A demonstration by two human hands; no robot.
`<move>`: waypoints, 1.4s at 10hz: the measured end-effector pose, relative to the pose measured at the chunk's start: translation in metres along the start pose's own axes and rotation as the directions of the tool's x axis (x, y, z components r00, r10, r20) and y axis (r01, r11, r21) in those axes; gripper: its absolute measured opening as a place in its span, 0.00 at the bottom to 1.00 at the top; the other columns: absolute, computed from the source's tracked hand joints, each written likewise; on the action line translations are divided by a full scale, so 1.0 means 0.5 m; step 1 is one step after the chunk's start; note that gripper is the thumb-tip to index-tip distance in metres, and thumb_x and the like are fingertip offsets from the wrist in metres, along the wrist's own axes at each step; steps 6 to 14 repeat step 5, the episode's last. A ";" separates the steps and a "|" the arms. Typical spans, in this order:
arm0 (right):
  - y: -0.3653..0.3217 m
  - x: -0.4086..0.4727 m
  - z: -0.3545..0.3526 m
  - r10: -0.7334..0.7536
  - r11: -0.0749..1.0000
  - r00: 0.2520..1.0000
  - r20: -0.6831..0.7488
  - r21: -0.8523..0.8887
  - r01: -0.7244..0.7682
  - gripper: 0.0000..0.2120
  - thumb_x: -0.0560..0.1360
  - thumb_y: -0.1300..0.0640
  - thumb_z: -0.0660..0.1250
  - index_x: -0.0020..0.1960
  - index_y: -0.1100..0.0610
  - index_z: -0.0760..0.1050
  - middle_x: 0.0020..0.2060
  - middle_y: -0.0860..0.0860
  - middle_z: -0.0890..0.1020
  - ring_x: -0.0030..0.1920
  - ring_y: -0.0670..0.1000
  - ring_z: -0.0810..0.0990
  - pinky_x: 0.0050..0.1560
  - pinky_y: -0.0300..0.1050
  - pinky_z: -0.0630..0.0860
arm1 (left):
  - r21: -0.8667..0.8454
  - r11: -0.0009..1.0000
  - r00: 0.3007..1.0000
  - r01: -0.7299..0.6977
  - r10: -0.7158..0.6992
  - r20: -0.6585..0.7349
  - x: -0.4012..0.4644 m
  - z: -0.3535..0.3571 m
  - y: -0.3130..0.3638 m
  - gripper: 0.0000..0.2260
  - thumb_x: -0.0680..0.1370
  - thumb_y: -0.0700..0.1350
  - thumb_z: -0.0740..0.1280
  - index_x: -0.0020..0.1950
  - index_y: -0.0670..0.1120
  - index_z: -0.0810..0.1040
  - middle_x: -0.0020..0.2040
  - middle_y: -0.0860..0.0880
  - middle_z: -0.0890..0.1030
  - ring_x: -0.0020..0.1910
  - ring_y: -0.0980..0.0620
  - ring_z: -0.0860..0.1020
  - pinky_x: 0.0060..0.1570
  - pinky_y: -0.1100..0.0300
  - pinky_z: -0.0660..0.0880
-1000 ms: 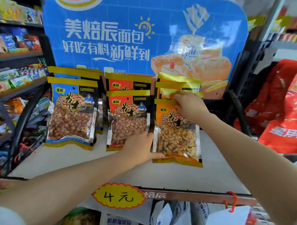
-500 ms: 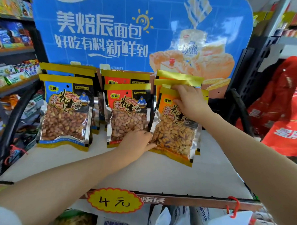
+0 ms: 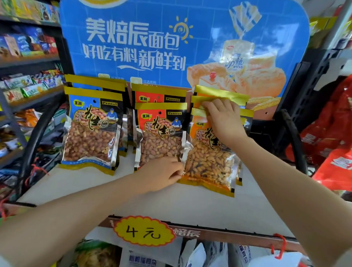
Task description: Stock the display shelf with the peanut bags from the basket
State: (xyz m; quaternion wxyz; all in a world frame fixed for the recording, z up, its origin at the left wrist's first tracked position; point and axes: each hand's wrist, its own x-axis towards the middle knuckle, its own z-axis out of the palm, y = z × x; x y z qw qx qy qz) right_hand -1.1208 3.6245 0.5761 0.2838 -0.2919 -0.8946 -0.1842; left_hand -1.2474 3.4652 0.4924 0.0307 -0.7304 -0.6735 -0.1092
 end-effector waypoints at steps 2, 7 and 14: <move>-0.026 -0.028 -0.020 0.032 0.999 0.999 -0.010 -0.018 -0.032 0.23 0.69 0.67 0.69 0.62 0.56 0.71 0.54 0.58 0.79 0.55 0.61 0.77 0.62 0.60 0.68 | 0.048 0.998 0.996 -0.050 0.046 0.074 -0.027 -0.020 0.003 0.09 0.78 0.45 0.60 0.51 0.44 0.77 0.51 0.47 0.75 0.49 0.51 0.73 0.46 0.52 0.75; -0.123 -0.108 -0.145 0.073 0.997 0.996 0.056 0.024 -0.074 0.20 0.79 0.55 0.58 0.70 0.59 0.64 0.66 0.59 0.71 0.68 0.61 0.66 0.68 0.57 0.60 | 0.181 0.983 0.999 0.007 0.001 -0.042 -0.145 -0.096 -0.033 0.10 0.79 0.47 0.57 0.55 0.43 0.74 0.53 0.46 0.74 0.51 0.46 0.75 0.44 0.52 0.76; -0.123 -0.108 -0.145 0.073 0.997 0.996 0.056 0.024 -0.074 0.20 0.79 0.55 0.58 0.70 0.59 0.64 0.66 0.59 0.71 0.68 0.61 0.66 0.68 0.57 0.60 | 0.181 0.983 0.999 0.007 0.001 -0.042 -0.145 -0.096 -0.033 0.10 0.79 0.47 0.57 0.55 0.43 0.74 0.53 0.46 0.74 0.51 0.46 0.75 0.44 0.52 0.76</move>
